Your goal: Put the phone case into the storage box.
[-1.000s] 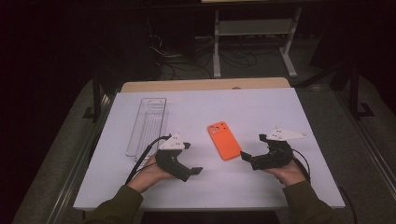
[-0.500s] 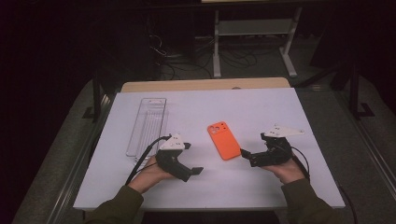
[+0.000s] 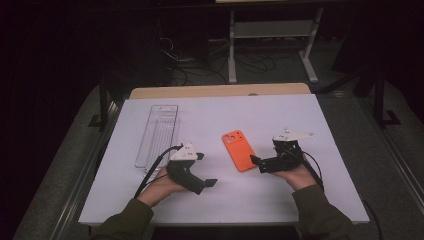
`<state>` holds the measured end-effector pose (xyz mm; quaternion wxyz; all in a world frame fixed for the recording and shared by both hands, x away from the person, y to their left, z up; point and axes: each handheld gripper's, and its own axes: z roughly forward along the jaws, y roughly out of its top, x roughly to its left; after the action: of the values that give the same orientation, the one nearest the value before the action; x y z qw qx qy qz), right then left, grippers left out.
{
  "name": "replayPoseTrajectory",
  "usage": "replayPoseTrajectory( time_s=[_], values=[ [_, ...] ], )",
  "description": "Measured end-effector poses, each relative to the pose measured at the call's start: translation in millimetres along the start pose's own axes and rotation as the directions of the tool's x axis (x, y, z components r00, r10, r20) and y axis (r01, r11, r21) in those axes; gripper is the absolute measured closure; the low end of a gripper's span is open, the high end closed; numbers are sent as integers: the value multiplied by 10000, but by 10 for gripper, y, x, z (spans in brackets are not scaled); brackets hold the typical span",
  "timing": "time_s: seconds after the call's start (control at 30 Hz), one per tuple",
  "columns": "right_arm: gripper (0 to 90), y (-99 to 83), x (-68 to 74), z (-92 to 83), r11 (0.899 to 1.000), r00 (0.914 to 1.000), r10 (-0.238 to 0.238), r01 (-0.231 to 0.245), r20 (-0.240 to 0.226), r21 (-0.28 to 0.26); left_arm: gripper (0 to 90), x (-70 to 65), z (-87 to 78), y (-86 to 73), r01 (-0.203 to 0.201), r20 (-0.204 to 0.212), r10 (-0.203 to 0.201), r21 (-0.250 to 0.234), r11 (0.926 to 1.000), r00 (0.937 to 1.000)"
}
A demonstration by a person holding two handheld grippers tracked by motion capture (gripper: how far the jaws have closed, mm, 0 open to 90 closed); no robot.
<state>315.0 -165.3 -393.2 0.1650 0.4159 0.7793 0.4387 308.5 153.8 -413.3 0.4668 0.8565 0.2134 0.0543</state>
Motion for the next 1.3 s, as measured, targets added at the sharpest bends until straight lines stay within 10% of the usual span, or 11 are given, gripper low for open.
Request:
replayPoseTrajectory(
  time_s=[1.3],
  values=[
    [0,333,7,326,9985,9963,458,-478,723,256,0,11,3,0,68,26,-67,-141,9999,10000]
  ],
)
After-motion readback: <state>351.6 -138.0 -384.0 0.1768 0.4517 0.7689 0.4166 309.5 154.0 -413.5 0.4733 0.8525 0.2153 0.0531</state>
